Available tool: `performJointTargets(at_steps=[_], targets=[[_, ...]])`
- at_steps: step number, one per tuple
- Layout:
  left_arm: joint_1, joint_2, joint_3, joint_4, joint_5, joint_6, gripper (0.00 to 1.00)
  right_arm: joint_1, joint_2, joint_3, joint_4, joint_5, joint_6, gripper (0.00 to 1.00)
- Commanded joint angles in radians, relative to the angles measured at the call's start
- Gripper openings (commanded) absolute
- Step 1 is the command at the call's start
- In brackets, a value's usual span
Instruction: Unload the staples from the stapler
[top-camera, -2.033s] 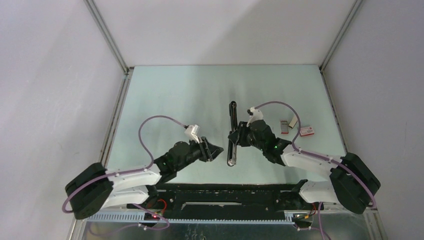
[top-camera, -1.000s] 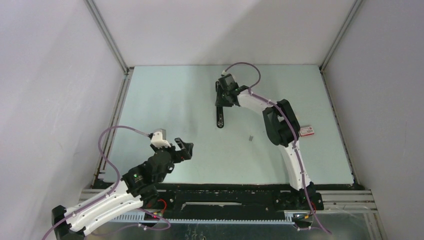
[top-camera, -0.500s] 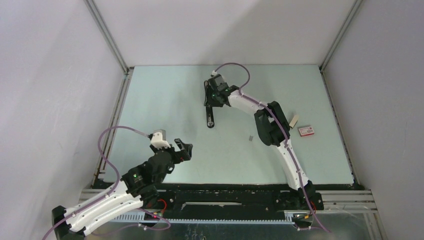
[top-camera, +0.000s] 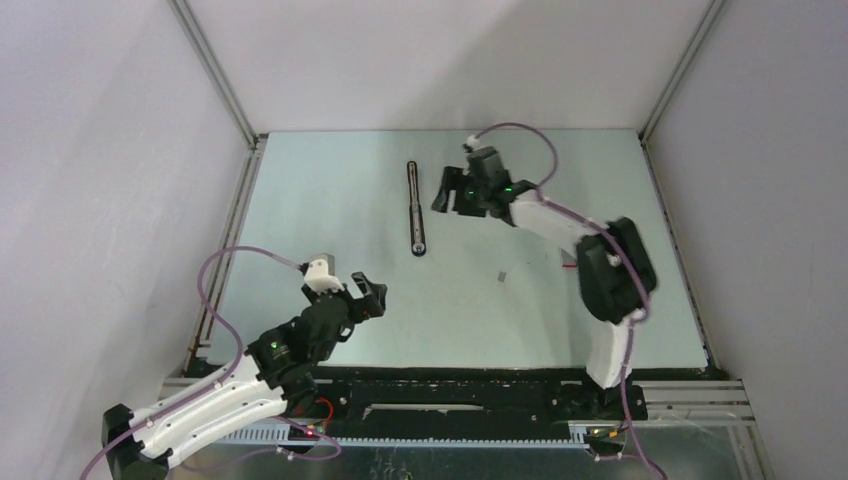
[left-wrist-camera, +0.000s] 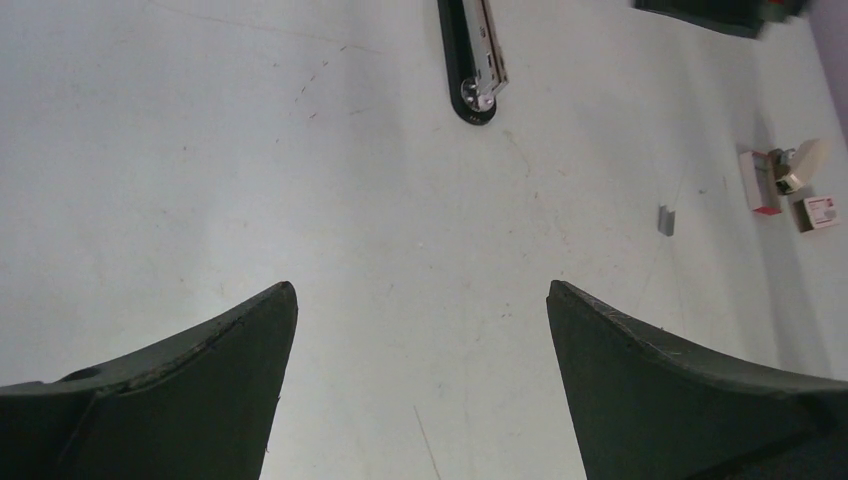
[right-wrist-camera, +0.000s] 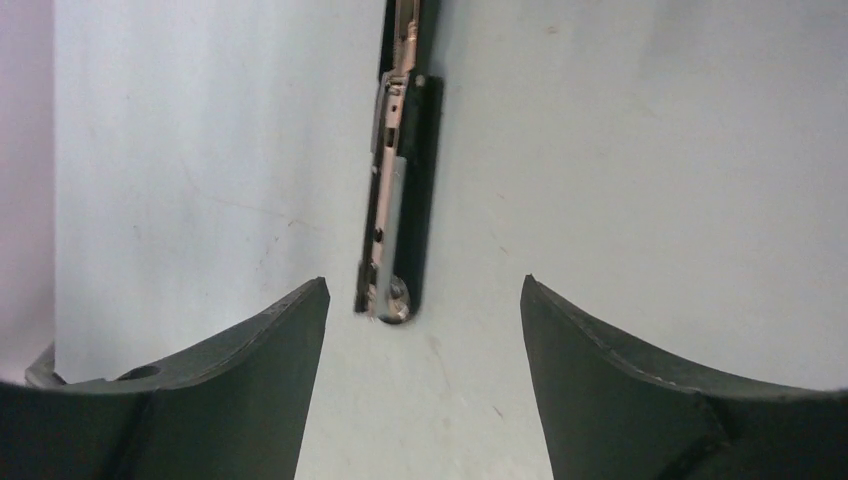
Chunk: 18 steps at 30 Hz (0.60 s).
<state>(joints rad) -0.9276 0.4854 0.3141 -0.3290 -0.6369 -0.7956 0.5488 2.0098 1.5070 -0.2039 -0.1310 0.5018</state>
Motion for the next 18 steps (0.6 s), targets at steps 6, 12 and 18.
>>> performJointTargets(at_steps=[6, 12, 18], targets=[[0.111, 0.093, 0.133, 0.105, 0.149, 0.074, 1.00, -0.304, -0.429, -0.320, -0.141, 0.023, -0.130, 0.81], [0.170, 0.220, 0.230, 0.085, 0.247, 0.133, 1.00, -0.497, -0.540, -0.425, -0.259, 0.127, -0.132, 0.80], [0.171, 0.298, 0.301, 0.037, 0.298, 0.209, 1.00, -0.647, -0.544, -0.476, -0.280, 0.203, -0.053, 0.76]])
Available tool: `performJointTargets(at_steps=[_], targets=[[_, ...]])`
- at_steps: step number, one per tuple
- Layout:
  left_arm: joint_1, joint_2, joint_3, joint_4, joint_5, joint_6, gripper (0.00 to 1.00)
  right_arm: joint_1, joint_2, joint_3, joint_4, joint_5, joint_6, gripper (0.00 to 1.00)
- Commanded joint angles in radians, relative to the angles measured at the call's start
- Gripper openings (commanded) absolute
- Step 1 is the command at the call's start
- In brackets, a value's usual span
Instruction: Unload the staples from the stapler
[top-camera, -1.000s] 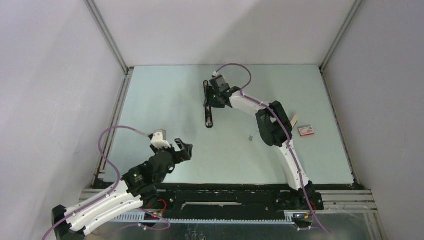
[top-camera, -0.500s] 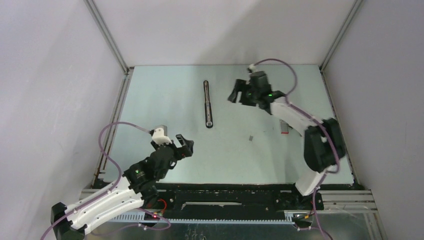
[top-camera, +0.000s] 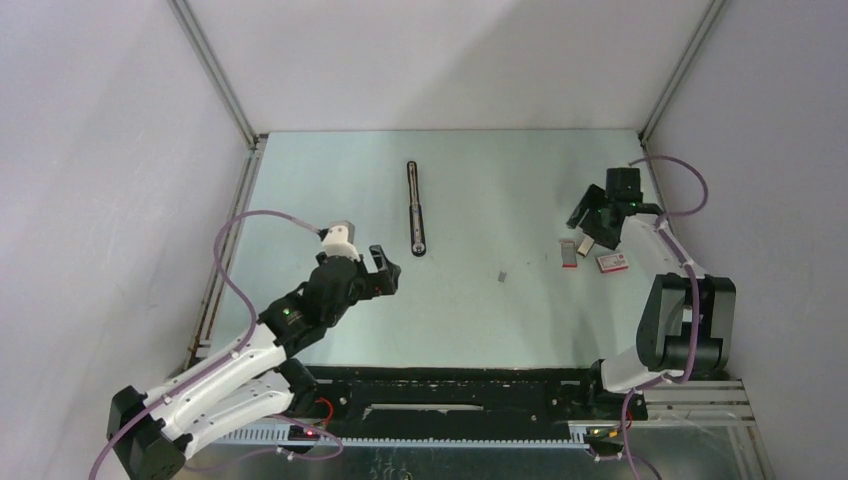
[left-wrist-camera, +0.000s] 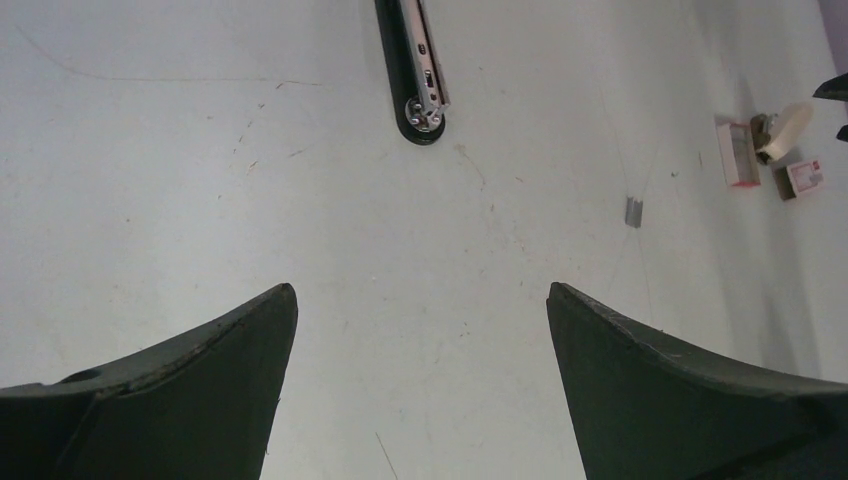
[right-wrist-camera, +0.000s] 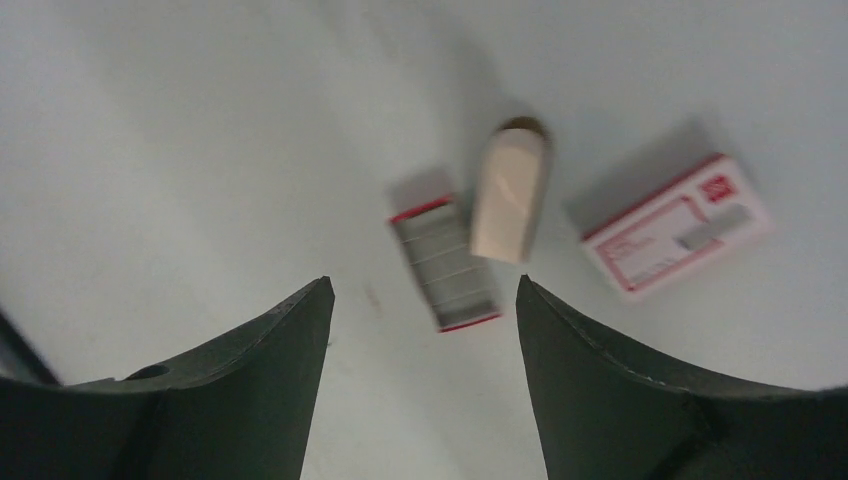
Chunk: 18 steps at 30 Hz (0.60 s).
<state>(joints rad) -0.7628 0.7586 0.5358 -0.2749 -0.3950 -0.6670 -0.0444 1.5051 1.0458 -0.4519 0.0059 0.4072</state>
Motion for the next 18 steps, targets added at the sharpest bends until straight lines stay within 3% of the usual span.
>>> performJointTargets(at_steps=[1, 9, 14, 18], targets=[[0.007, 0.027, 0.082, -0.021, 0.057, 0.089, 1.00, -0.059, -0.037, -0.015, -0.031, 0.072, 0.045, 0.76], [0.008, 0.008, 0.040, -0.012, 0.056, 0.072, 1.00, -0.077, 0.053, -0.014, 0.011, 0.104, 0.049, 0.71], [0.007, -0.001, 0.001, 0.013, 0.080, 0.029, 1.00, -0.097, 0.119, 0.010, 0.041, 0.102, 0.051, 0.60], [0.008, 0.004, -0.004, 0.019, 0.091, 0.025, 1.00, -0.098, 0.158, 0.037, 0.065, 0.089, 0.055, 0.60]])
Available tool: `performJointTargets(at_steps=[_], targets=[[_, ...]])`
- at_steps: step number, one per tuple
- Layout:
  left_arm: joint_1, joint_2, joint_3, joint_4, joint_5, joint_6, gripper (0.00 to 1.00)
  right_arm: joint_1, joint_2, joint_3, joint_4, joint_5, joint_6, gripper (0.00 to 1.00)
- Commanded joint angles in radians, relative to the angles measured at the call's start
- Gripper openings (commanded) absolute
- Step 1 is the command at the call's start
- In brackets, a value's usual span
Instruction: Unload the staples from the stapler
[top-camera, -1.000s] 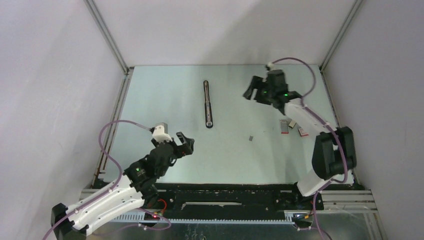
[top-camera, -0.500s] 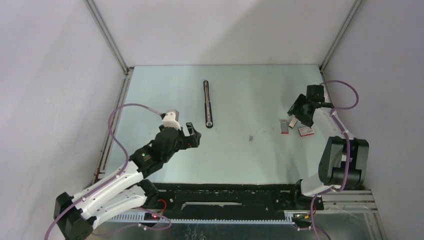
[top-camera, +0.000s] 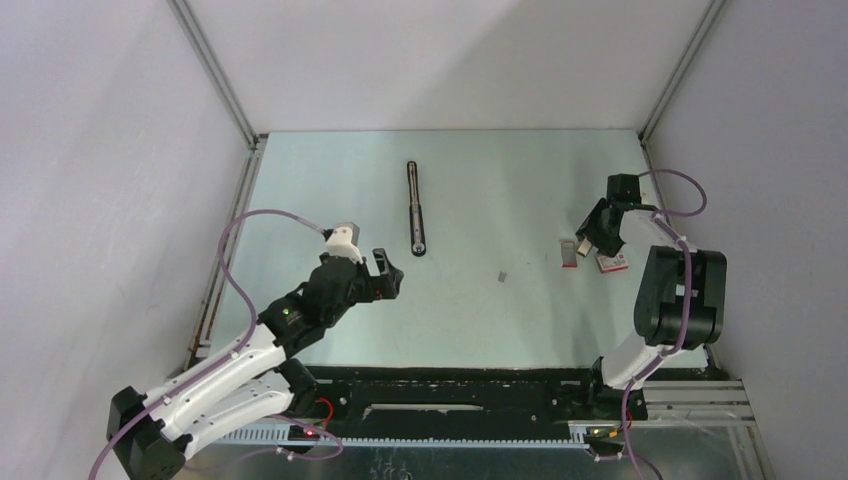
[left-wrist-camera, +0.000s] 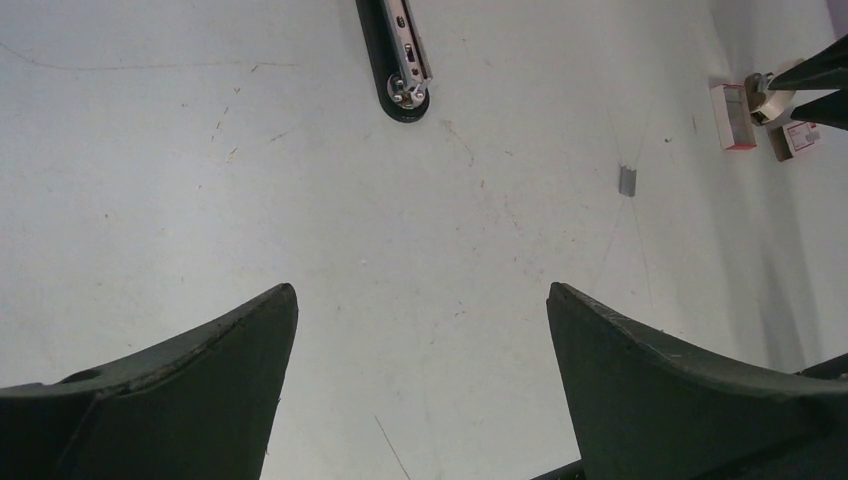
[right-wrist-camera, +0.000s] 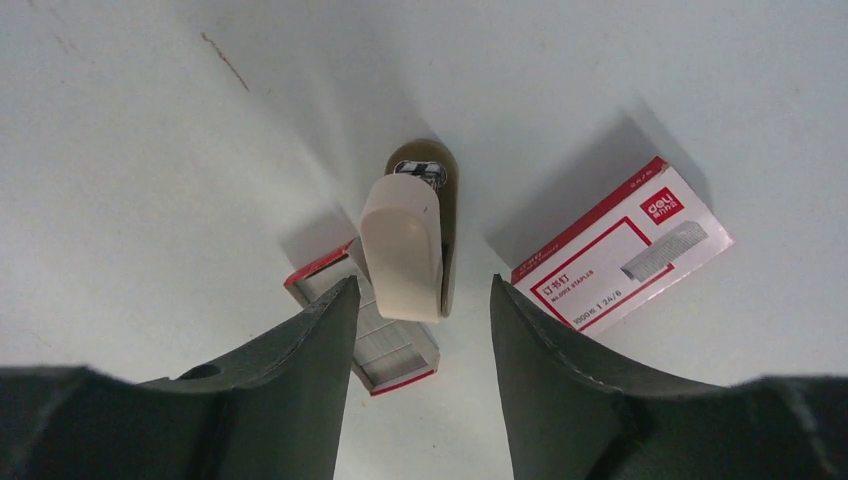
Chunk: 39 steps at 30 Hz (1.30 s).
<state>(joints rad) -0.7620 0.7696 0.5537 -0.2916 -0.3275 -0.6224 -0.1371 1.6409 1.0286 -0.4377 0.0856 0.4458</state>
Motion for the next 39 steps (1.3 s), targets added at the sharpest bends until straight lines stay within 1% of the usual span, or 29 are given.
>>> performJointTargets(at_steps=[1, 6, 14, 16, 20, 24, 26, 29, 32, 33, 34, 36, 37, 39], targets=[[0.007, -0.006, -0.022, 0.035, 0.022, -0.018, 1.00, -0.006, 0.034, 0.062, 0.055, 0.007, 0.018, 0.60], [0.007, 0.000, -0.017, 0.038, 0.021, -0.016, 1.00, -0.004, 0.094, 0.104, 0.055, 0.026, 0.016, 0.56], [0.007, 0.002, -0.031, 0.044, 0.024, -0.020, 1.00, -0.003, 0.157, 0.144, 0.040, 0.056, 0.001, 0.43], [0.006, 0.000, -0.035, 0.048, 0.025, -0.022, 1.00, 0.002, 0.146, 0.144, 0.035, 0.060, -0.003, 0.37], [0.006, 0.002, -0.034, 0.062, 0.025, -0.022, 1.00, 0.024, 0.090, 0.143, 0.022, 0.072, -0.024, 0.18], [0.007, -0.006, -0.034, 0.083, 0.028, -0.019, 1.00, 0.050, -0.024, 0.143, 0.007, 0.111, -0.054, 0.01], [0.007, -0.017, -0.039, 0.099, 0.029, -0.019, 1.00, 0.075, -0.110, 0.143, 0.013, 0.119, -0.082, 0.00], [0.006, -0.031, -0.048, 0.124, 0.026, -0.015, 1.00, 0.130, -0.209, 0.142, 0.042, 0.064, -0.130, 0.00], [0.011, -0.044, -0.053, 0.146, 0.023, -0.016, 1.00, 0.258, -0.264, 0.142, 0.090, -0.059, -0.187, 0.00], [0.017, -0.048, -0.054, 0.150, 0.035, -0.019, 1.00, 0.305, -0.270, 0.142, 0.106, -0.139, -0.220, 0.00], [0.028, -0.051, -0.052, 0.157, 0.057, -0.024, 1.00, 0.359, -0.272, 0.142, 0.118, -0.189, -0.239, 0.00], [0.079, -0.056, -0.059, 0.183, 0.136, -0.050, 1.00, 0.470, -0.264, 0.136, 0.130, -0.274, -0.344, 0.00], [0.106, -0.060, -0.066, 0.199, 0.179, -0.071, 1.00, 0.526, -0.260, 0.122, 0.134, -0.288, -0.384, 0.00], [0.148, -0.079, -0.086, 0.229, 0.236, -0.111, 1.00, 0.603, -0.273, 0.062, 0.192, -0.312, -0.429, 0.00]])
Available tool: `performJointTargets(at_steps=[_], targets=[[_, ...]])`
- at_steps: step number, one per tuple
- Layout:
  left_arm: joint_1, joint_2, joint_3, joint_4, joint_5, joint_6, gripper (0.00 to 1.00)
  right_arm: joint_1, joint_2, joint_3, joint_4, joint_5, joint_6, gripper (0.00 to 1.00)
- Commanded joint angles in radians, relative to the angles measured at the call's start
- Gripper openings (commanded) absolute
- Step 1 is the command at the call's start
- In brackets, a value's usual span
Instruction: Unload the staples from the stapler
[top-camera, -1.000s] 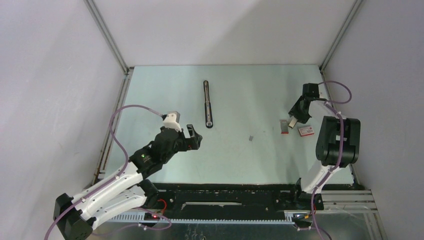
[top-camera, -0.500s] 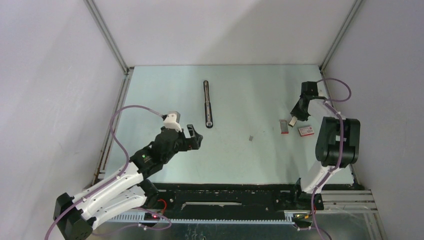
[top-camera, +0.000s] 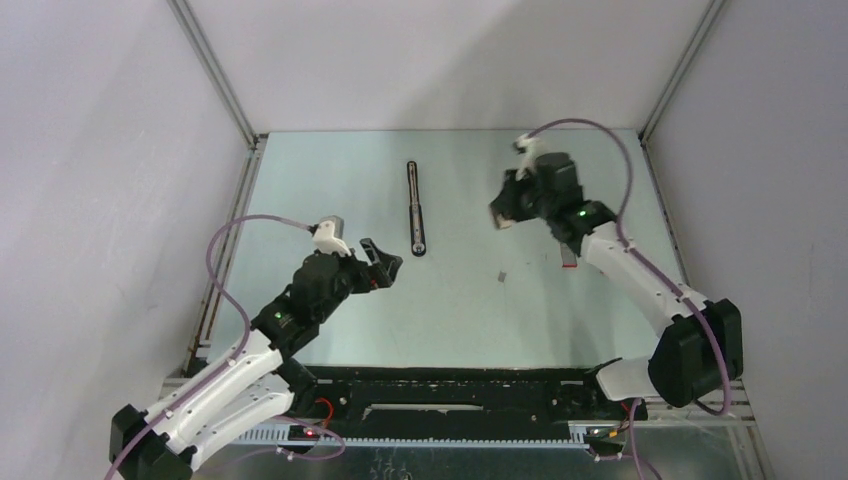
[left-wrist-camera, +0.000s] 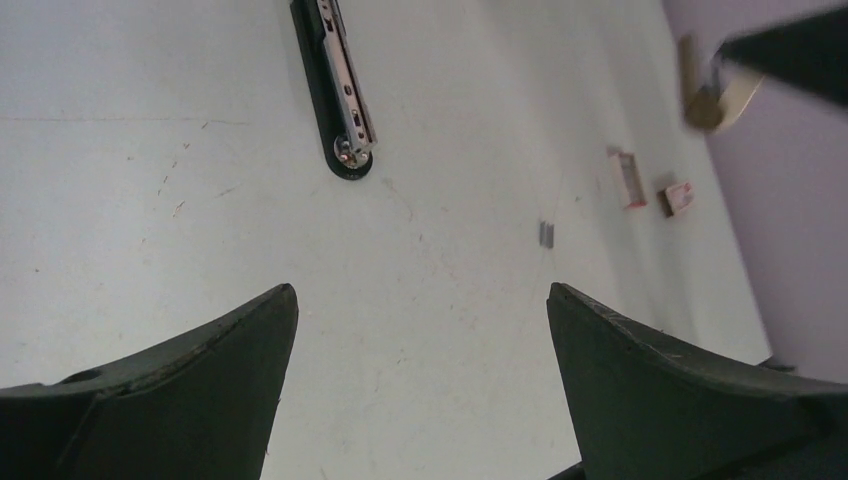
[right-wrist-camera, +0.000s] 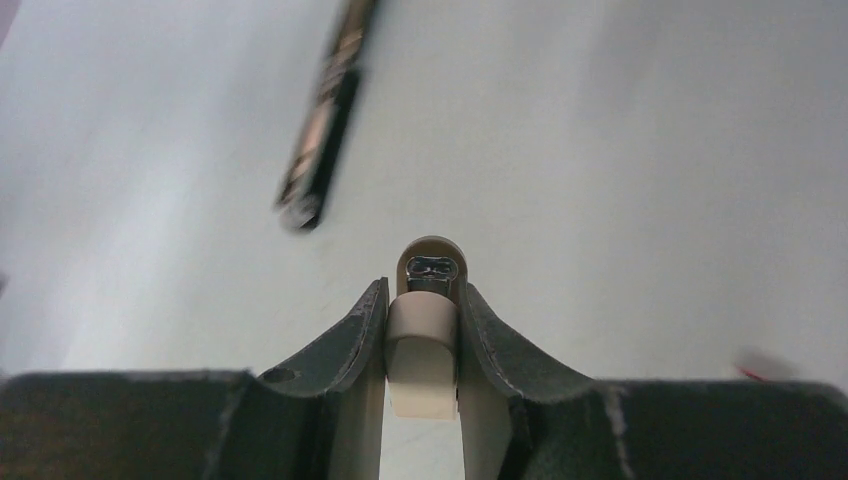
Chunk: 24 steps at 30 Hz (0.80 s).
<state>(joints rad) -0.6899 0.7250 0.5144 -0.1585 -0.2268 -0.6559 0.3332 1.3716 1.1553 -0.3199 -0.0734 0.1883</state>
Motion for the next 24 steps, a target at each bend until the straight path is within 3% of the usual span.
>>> performJointTargets(at_steps=[1, 6, 10, 16, 24], targets=[[0.089, -0.049, -0.058, 0.108, 0.150, -0.088, 1.00, 0.152, -0.019, -0.111, 0.126, -0.187, -0.165, 0.00], [0.095, -0.109, -0.102, 0.140, 0.159, -0.091, 1.00, 0.257, -0.178, -0.463, 0.632, -0.415, -0.123, 0.00], [0.096, -0.105, -0.122, 0.188, 0.207, -0.093, 0.97, 0.416, -0.278, -0.705, 0.969, -0.292, -0.281, 0.00], [0.089, -0.033, -0.146, 0.304, 0.337, -0.129, 0.90, 0.440, -0.304, -0.798, 1.102, -0.310, -0.221, 0.00], [0.001, 0.076, -0.150, 0.440, 0.346, -0.199, 0.85, 0.461, -0.327, -0.928, 1.367, -0.189, -0.112, 0.00]])
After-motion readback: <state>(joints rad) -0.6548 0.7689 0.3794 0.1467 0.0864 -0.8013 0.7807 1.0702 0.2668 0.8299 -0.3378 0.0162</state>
